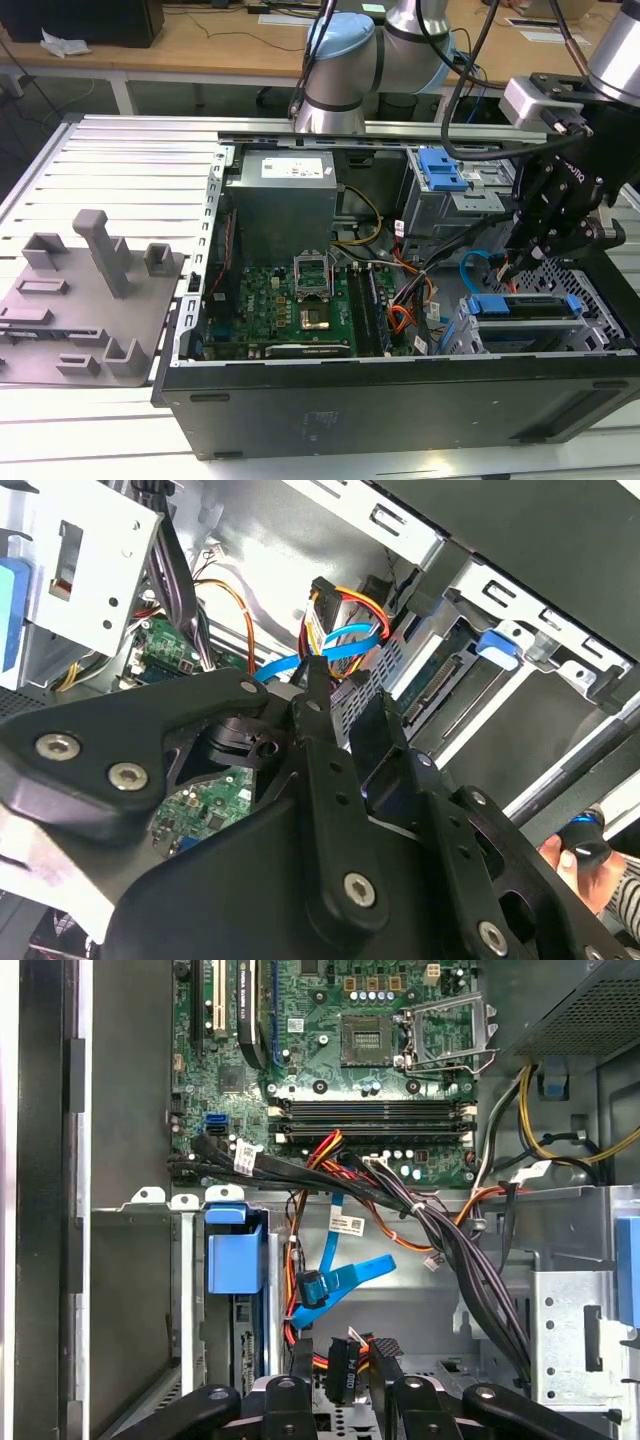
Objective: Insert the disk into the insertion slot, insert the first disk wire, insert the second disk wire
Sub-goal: 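Insert the first disk wire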
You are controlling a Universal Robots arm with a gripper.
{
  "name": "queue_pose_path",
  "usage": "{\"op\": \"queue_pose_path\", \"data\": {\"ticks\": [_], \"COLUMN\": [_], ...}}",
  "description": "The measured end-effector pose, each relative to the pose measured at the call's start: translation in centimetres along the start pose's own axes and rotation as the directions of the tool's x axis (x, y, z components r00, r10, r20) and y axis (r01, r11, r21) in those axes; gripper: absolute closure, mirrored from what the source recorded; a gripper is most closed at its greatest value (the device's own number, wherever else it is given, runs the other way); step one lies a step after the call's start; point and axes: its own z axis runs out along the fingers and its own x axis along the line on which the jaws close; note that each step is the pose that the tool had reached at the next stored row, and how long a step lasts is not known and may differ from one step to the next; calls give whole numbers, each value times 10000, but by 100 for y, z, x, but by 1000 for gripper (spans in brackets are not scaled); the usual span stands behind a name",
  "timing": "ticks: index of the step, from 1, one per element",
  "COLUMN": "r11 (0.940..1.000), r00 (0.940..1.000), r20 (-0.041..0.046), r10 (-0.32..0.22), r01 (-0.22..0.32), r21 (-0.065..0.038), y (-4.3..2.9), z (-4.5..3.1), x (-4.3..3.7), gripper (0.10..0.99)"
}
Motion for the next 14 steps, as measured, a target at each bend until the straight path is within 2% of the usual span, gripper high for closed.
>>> {"op": "queue_pose_path", "data": {"ticks": [4,5,6,8,13,14], "r11": [10000,10000,10000,10000,10000,10000], "r00": [10000,10000,10000,10000,10000,10000], "r20": [-3,-5,-5,-8,-16,-16], "r10": [0,1,0,1,1,0], "r01": [0,-1,0,-1,-1,0], "r21": [0,0,0,0,0,0], "y": [0,0,0,0,0,-1], "z": [1,1,2,2,2,2], "x": [0,0,0,0,4,38], "gripper": [737,804,804,914,914,914]}}
